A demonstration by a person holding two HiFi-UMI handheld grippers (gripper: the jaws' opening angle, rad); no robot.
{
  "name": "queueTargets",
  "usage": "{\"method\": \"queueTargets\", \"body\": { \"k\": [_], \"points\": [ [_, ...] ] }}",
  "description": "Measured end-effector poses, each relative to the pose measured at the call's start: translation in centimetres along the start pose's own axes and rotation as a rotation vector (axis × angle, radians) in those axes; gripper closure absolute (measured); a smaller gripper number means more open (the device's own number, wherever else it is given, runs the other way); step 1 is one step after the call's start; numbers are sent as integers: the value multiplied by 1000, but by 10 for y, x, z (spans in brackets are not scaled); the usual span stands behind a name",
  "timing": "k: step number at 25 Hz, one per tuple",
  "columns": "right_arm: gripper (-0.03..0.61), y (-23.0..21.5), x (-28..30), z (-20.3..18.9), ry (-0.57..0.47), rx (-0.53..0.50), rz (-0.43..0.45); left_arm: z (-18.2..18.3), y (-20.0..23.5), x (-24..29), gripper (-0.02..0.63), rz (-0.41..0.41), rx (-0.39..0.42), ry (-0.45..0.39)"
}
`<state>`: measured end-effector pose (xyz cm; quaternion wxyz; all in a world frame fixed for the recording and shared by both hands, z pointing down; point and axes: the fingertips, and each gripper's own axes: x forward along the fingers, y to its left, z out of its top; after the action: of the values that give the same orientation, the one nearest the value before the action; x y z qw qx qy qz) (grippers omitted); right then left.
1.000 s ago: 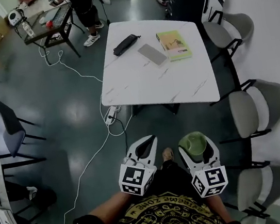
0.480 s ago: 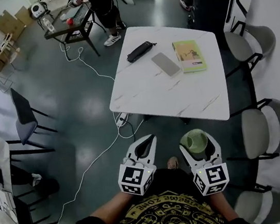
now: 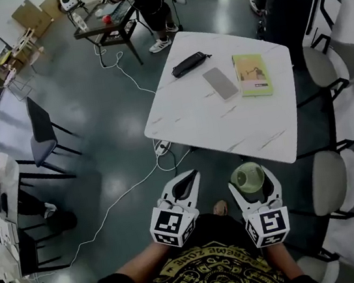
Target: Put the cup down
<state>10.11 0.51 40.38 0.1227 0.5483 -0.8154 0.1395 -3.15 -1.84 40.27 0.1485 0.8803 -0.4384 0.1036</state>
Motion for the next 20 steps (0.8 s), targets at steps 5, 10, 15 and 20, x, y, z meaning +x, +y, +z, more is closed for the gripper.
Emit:
{"method": "queueTargets", "body": {
  "k": [5,10,15,20],
  "points": [
    [198,-9,1,0,-13,-12,35,-1,-11,7,604,24,2,-4],
    [198,-14,-1,-2,-19,-22,61,-2,-19,9,606,40,10,-3],
    [198,-18,-4,-5,-21,-4,59,0,-24,11,606,43,20,1],
    [198,-22,1,-10,-14,8,48,-3,-24,23,606,25,25,12]
  ]
}}
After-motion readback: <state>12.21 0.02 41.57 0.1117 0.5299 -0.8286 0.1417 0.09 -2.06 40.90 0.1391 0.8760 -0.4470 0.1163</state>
